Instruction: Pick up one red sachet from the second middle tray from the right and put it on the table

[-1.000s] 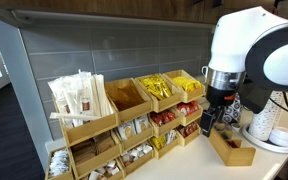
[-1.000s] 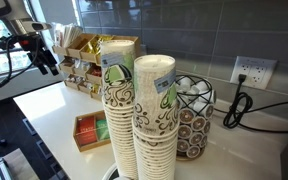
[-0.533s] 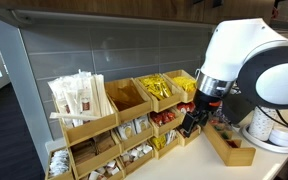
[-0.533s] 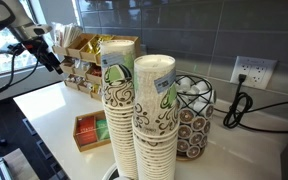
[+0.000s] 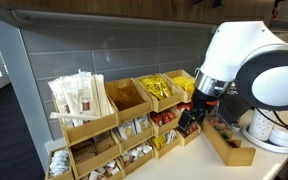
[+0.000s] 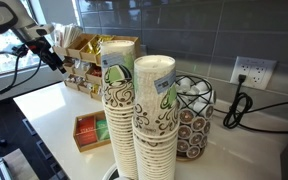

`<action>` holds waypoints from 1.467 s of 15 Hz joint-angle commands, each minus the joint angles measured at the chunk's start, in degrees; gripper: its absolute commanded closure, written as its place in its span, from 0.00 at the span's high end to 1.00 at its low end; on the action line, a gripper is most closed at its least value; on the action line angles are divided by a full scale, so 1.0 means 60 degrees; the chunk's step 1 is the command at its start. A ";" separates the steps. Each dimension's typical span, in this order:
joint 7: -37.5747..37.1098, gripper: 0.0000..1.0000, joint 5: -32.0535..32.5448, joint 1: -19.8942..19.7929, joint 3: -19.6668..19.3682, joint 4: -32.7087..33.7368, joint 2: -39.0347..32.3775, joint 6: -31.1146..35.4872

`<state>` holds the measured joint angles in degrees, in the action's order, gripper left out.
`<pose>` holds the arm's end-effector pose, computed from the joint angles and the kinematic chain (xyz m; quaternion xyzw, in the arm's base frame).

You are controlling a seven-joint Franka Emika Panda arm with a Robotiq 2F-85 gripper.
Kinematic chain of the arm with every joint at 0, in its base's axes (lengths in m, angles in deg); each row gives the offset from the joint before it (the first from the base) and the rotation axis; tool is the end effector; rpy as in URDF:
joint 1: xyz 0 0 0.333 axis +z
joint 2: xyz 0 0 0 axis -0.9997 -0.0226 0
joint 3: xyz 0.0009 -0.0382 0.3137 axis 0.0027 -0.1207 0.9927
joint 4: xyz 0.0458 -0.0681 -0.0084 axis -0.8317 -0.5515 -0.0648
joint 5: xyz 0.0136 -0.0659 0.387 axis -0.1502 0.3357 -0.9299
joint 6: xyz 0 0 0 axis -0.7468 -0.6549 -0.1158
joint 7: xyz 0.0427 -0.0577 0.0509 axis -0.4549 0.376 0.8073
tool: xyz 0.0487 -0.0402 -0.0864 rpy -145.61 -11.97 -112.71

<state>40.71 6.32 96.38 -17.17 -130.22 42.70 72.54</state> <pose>0.3588 0.1611 0.5031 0.9855 0.0277 0.1674 0.0085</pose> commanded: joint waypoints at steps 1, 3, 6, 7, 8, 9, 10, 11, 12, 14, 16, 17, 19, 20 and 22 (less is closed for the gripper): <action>-0.0168 1.00 -0.0171 -0.0066 -0.0126 -0.0377 -0.0286 0.1306; -0.0295 1.00 -0.0190 -0.0117 -0.0135 -0.0574 -0.0488 0.2159; -0.0746 1.00 -0.0109 -0.0330 -0.0002 -0.0854 -0.0859 0.3374; -0.0905 1.00 -0.0071 -0.0424 0.0043 -0.0919 -0.0972 0.3719; -0.1022 1.00 -0.0067 -0.0493 0.0062 -0.0991 -0.1099 0.4142; -0.1122 1.00 -0.0070 -0.0556 0.0083 -0.1052 -0.1226 0.4541; -0.1255 1.00 -0.0077 -0.0644 0.0127 -0.1094 -0.1399 0.4978; -0.1395 1.00 -0.0026 -0.0770 0.0207 -0.1122 -0.1533 0.5318; -0.1554 1.00 -0.0017 -0.0887 0.0287 -0.1122 -0.1666 0.5518; -0.1218 1.00 -0.0079 -0.0740 0.0131 -0.1040 -0.1509 0.5190; -0.1304 1.00 -0.0076 -0.0805 0.0175 -0.1040 -0.1641 0.5310; -0.1320 1.00 -0.0077 -0.0806 0.0181 -0.1039 -0.1650 0.5311; -0.1333 1.00 -0.0077 -0.0806 0.0189 -0.1038 -0.1647 0.5313; -0.1336 1.00 -0.0077 -0.0806 0.0191 -0.1037 -0.1647 0.5313; -0.1444 1.00 0.0022 -0.0976 0.0287 -0.1050 -0.1928 0.5762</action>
<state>32.30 6.29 91.60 -16.13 -136.38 32.75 104.57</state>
